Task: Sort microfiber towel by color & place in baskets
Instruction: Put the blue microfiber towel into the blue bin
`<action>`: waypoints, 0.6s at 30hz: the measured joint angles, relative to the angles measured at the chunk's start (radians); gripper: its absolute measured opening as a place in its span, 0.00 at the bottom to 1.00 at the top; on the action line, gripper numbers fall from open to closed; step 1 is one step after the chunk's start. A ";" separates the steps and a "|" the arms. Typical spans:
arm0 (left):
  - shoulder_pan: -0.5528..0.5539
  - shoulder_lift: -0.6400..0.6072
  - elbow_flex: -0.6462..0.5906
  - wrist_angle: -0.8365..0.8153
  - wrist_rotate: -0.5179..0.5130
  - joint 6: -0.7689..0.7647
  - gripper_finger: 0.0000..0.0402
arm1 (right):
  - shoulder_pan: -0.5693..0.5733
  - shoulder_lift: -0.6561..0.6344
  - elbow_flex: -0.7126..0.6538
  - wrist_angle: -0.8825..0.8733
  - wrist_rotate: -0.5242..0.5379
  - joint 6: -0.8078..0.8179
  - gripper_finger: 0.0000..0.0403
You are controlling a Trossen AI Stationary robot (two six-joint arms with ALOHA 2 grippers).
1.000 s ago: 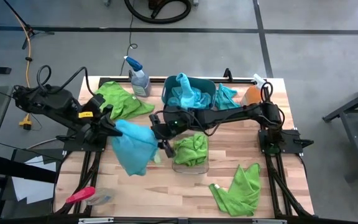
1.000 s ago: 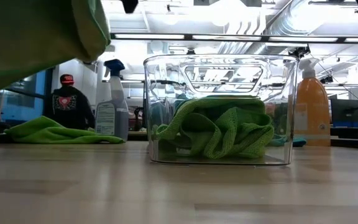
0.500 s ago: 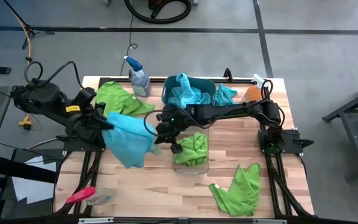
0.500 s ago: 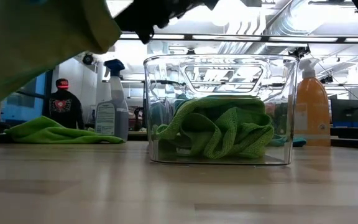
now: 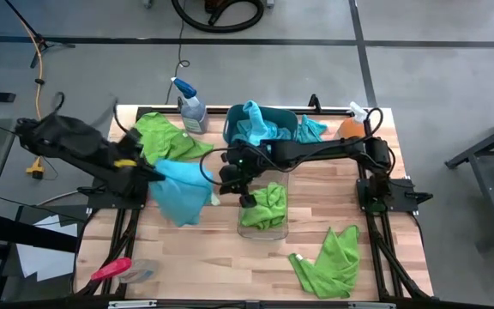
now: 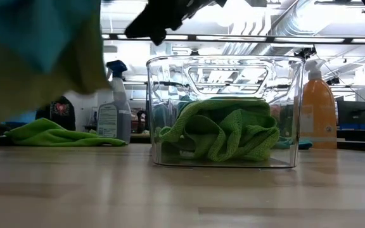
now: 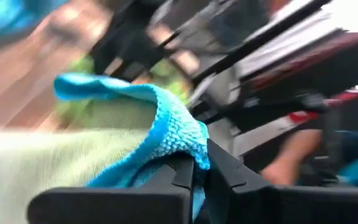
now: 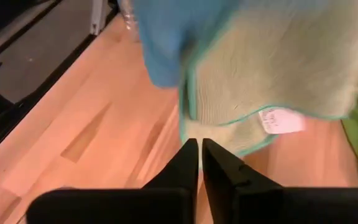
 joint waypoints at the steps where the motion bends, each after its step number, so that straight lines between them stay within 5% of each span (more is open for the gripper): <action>1: 0.000 0.008 -0.001 -0.046 0.001 -0.033 0.04 | -0.003 -0.008 0.000 -0.006 0.014 0.005 0.06; 9: 0.000 0.090 -0.022 -0.223 0.007 -0.072 0.27 | -0.035 -0.106 0.000 -0.158 0.117 0.000 0.26; 18: 0.000 0.242 -0.227 -0.238 0.013 -0.023 0.44 | -0.066 -0.179 0.000 -0.470 0.120 0.011 0.40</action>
